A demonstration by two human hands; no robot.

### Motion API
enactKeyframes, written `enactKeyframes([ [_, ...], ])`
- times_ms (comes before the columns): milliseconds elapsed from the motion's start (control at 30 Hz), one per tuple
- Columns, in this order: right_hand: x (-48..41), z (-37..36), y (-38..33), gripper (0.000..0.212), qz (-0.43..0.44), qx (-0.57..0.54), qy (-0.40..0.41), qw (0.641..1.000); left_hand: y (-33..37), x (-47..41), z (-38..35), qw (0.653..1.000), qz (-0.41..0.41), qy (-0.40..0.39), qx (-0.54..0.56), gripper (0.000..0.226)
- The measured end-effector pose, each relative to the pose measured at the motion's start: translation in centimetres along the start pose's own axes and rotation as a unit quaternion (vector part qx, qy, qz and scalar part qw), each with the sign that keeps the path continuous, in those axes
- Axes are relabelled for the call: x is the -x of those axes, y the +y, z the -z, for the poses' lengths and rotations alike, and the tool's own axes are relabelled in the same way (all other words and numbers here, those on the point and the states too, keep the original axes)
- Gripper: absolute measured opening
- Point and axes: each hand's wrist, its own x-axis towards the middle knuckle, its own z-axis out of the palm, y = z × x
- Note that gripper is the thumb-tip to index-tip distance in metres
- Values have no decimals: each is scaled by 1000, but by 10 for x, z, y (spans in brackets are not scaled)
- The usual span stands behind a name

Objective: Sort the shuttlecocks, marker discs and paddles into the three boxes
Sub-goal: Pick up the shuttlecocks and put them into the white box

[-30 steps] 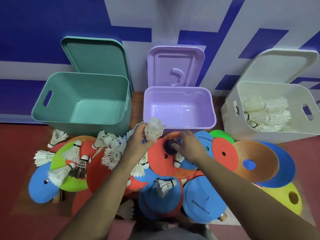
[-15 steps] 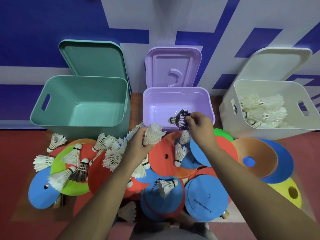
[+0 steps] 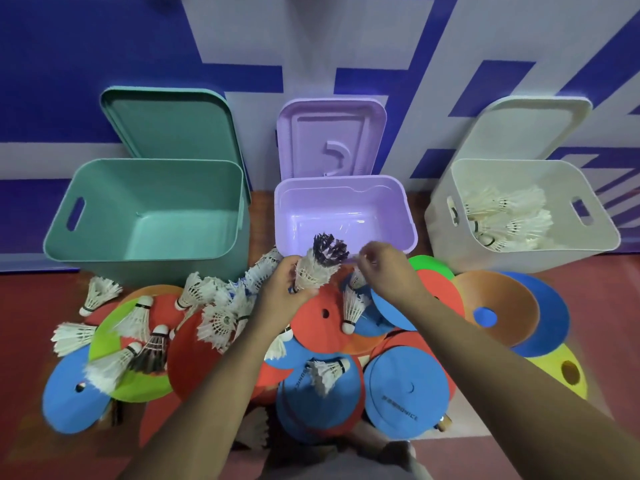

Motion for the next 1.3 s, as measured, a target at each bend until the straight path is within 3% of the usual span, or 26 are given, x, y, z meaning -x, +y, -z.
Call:
enactKeyframes([
  [67,5,-14,13,24,20,101,-113,988,-4,2,3,1000,8,2,4,59],
  [133,10,-31,23,22,27,169,-173,970,-6,4,5,1000,18,-4,4,60],
  [233,15,-50,34,30,28,230,-176,957,-10,5,6,1000,24,-10,10,56],
  [333,14,-57,36,22,59,239,-142,959,-13,3,7,999,34,-18,5,55],
  [467,6,-44,36,13,46,137,-140,980,-15,-1,5,999,27,-17,-5,55],
  [567,-1,-17,28,12,20,-51,-77,996,-14,-4,4,1000,22,-18,-1,56],
  [667,-13,24,11,19,-5,-239,11,971,-12,-7,2,1000,15,-11,-7,55],
  [767,-26,54,-3,20,2,-313,88,946,-10,-11,1,1000,9,6,-19,53],
  [900,-31,57,-21,17,21,-275,97,956,-8,-16,-2,1000,5,-3,-19,50],
  [1000,-27,43,-28,13,42,-181,10,982,-5,-17,-4,1000,-1,-21,-3,49],
  [1100,-20,27,-30,9,57,-144,-61,986,-4,-17,-3,1000,-4,-19,13,50],
  [1167,-17,22,-31,8,40,-191,-46,980,-4,-17,-2,1000,-8,-15,20,55],
  [1233,-17,24,-28,13,-8,-265,27,964,-6,-18,-1,999,-6,-13,39,55],
  [1300,-19,24,-16,16,-50,-223,76,971,-9,-18,0,998,1,-9,62,51],
])
